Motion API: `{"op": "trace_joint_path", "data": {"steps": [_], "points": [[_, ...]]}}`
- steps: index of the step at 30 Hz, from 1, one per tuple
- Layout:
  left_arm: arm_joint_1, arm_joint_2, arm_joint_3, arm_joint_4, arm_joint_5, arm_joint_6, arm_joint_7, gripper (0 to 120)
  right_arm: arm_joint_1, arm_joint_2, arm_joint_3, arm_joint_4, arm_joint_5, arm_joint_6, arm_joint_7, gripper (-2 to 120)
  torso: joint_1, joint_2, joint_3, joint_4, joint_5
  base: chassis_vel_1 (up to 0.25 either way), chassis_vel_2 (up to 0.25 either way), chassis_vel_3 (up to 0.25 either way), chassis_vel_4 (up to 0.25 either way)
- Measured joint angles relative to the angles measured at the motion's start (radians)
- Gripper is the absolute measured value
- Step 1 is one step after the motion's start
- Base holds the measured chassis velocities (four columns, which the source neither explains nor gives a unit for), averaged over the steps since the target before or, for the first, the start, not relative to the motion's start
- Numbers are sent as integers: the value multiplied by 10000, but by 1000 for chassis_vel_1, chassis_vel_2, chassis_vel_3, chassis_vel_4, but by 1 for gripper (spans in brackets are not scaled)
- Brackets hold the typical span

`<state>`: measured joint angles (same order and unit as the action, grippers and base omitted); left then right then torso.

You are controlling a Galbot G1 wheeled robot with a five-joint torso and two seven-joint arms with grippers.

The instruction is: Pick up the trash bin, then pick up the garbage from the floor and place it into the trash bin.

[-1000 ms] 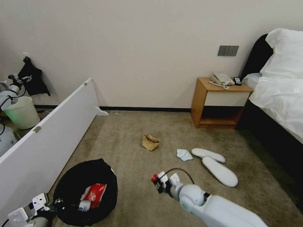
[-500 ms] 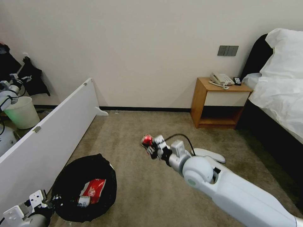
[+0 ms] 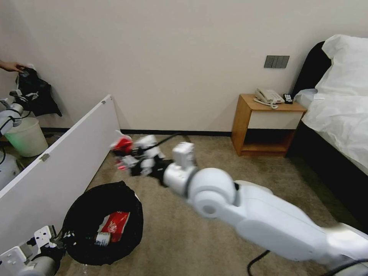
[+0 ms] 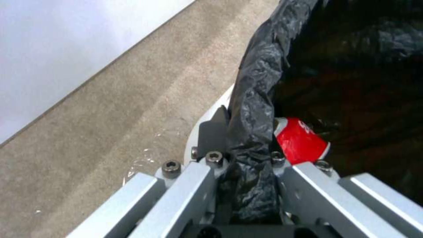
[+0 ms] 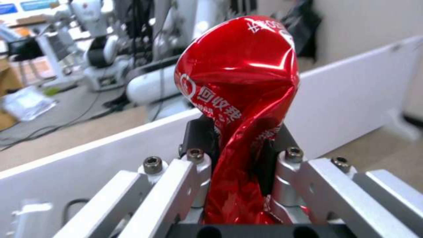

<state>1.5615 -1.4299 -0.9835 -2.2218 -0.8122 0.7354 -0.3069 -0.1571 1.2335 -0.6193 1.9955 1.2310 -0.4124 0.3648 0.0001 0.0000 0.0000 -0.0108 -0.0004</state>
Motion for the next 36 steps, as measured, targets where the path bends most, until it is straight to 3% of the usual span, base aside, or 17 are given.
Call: {"op": "trace_joint_path", "data": {"steps": [12,36], "points": [[-6,2,75,-36,6,0,0,2,203,686,-1439,-593,689,-476,567,14,0,0,0,-4,2,0,0,0,0],[92,-70,60,-190,39,0,19,2,-439,511,-2051,-1038,111,-786,874,14,0,0,0,-3,4,0,0,0,0]]}}
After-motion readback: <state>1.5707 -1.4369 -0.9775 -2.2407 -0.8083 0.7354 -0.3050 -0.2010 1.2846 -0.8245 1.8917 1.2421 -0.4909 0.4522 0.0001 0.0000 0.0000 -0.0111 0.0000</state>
